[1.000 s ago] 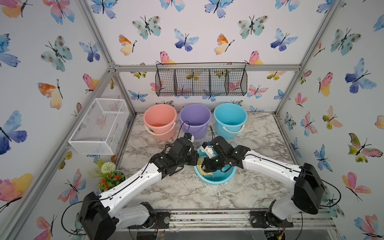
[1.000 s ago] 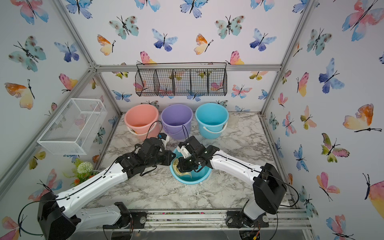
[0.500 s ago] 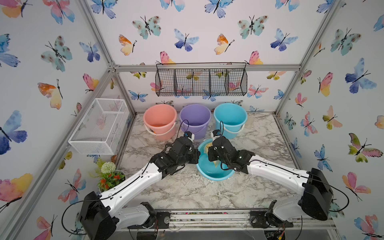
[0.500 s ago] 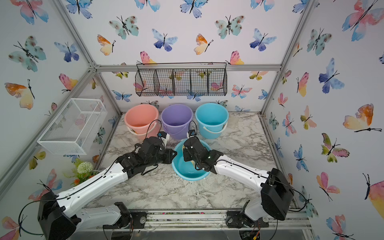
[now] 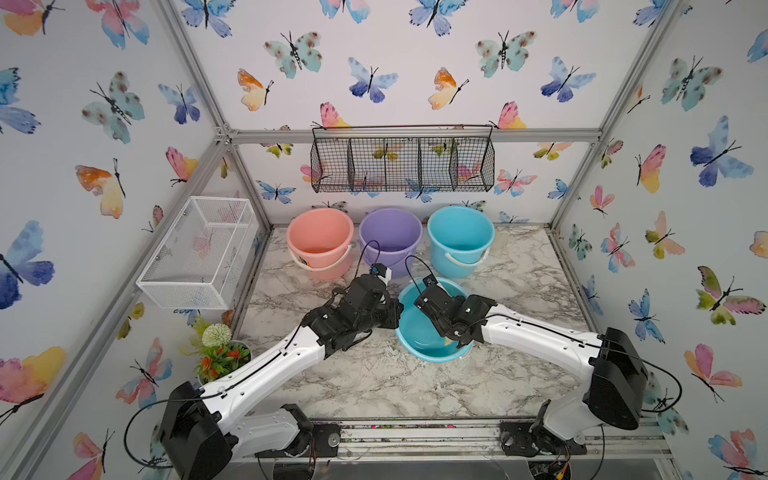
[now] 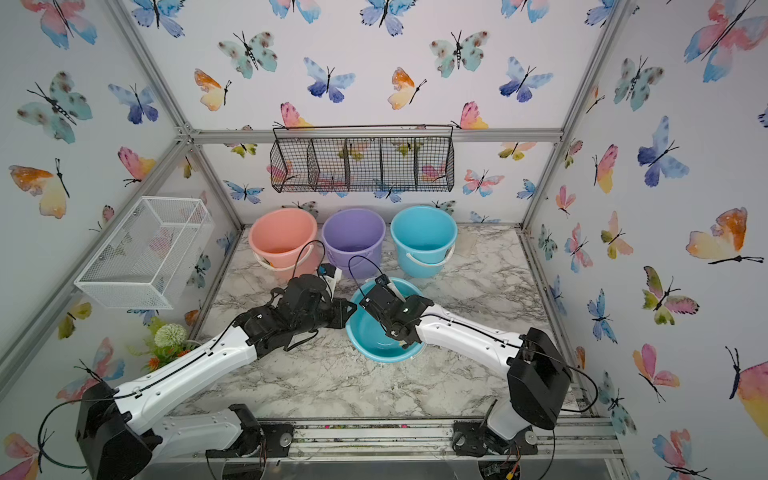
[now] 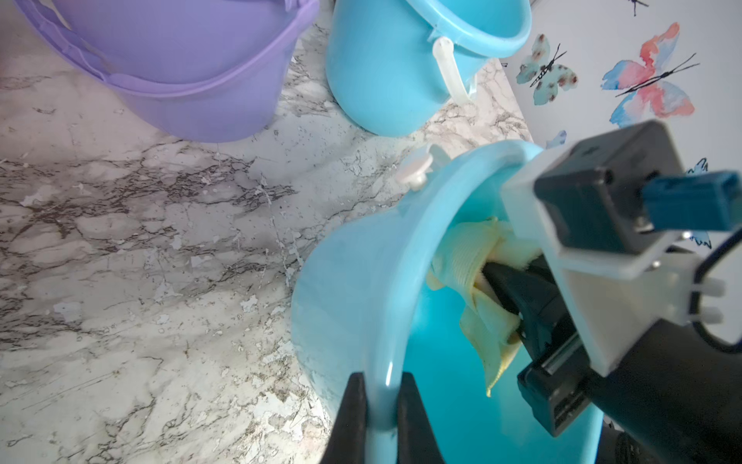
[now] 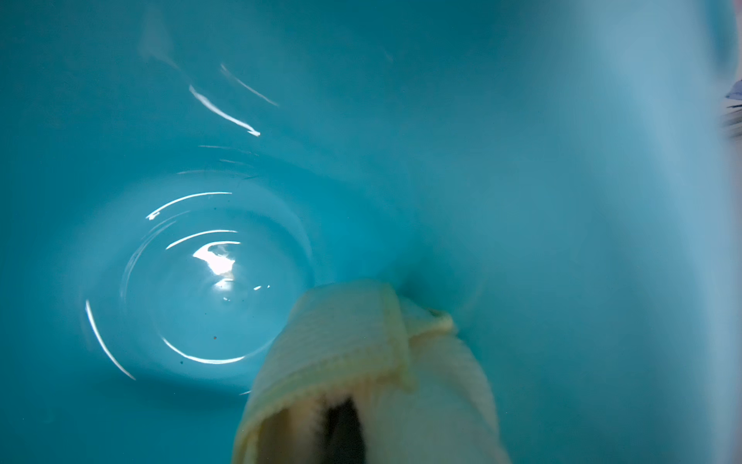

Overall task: Wipe the inside of the bucket with a cloth
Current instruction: Wipe the dirt from the inside of the bucket.

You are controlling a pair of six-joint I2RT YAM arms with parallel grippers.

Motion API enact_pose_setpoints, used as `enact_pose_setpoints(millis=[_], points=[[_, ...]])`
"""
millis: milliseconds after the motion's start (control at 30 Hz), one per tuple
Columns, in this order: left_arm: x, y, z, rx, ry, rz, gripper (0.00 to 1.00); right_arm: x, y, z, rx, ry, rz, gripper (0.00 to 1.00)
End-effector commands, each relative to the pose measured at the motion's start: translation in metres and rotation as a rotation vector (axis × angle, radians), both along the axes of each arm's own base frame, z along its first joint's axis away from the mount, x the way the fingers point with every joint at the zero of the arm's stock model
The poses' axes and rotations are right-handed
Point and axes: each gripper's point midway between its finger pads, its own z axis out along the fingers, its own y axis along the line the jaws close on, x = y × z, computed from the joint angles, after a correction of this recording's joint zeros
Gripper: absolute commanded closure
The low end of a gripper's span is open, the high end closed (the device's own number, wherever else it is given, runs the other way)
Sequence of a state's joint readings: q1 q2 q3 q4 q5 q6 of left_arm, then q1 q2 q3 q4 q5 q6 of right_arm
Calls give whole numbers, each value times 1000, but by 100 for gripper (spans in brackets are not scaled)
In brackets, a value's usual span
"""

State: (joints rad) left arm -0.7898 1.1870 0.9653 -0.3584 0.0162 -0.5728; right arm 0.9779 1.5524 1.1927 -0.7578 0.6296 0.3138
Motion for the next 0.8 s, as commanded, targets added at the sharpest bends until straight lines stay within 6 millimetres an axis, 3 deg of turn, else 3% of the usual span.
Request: enact_pose_setpoints(millis=[0, 233, 433, 500, 567, 700, 767], points=[[0, 2, -4, 17, 6, 6, 100, -34, -34, -7, -116, 176, 13, 98], [3, 1, -5, 32, 5, 3, 100, -83, -3, -1, 124, 426, 127, 98], [4, -2, -2, 23, 4, -5, 100, -138, 15, -35, 179, 784, 158, 98], [5, -4, -1, 18, 4, -11, 100, -140, 33, -34, 277, 797, 183, 98], [4, -6, 0, 12, 5, -17, 100, -133, 55, -20, 396, 761, 216, 98], [5, -13, 3, -9, 10, -37, 100, -113, 102, 28, 656, 640, 290, 98], [6, -18, 5, -19, 12, -50, 100, -91, 104, 49, 706, 511, 246, 98]])
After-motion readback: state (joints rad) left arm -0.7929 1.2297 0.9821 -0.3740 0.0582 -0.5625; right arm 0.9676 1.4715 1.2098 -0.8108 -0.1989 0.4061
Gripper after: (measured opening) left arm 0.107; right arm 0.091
